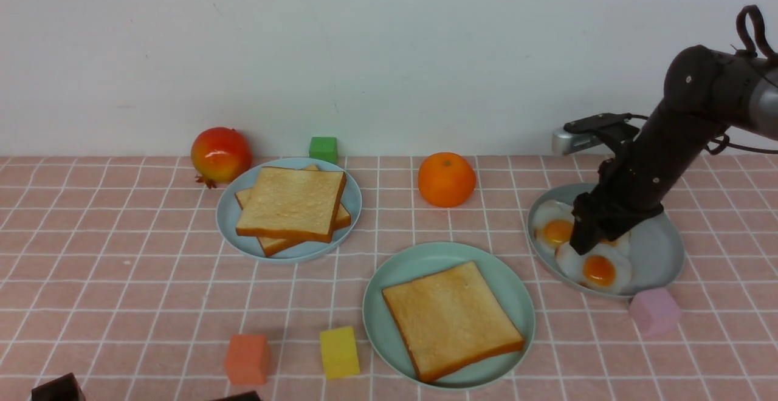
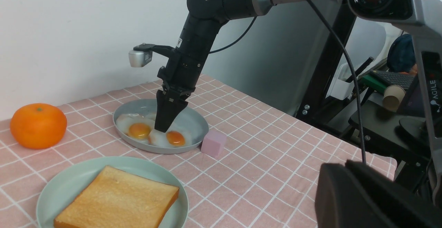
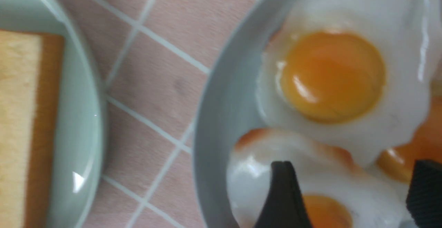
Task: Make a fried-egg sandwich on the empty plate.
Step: Use the right arm to grab a fried egg
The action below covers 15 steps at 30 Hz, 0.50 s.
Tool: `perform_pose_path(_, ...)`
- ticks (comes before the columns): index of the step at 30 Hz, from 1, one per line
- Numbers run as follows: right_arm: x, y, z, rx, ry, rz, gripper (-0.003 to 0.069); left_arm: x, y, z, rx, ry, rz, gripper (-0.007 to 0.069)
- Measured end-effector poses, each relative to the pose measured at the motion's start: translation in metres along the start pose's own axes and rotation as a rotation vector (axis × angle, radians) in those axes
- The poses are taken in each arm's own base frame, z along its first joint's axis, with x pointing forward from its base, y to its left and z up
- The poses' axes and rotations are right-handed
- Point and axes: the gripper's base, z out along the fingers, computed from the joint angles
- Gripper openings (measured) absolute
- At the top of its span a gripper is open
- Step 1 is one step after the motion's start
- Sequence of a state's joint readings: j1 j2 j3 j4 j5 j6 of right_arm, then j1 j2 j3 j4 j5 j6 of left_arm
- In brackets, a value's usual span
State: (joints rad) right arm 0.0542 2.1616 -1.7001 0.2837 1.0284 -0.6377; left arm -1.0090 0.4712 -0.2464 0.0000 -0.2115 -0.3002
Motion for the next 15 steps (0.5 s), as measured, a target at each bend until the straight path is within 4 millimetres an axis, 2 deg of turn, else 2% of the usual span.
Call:
perform_pose_path(5,0.002,-0.003,0.000,0.036,0.025,0.004,0.0536,0.000,0.000,0.000,0.000,0.000,0.000,0.0062)
perform_pose_path(15,0.002,-0.004,0.010,0.006,0.033,0.033,0.0533,0.000,0.000,0.000,0.000,0.000,0.000,0.0076)
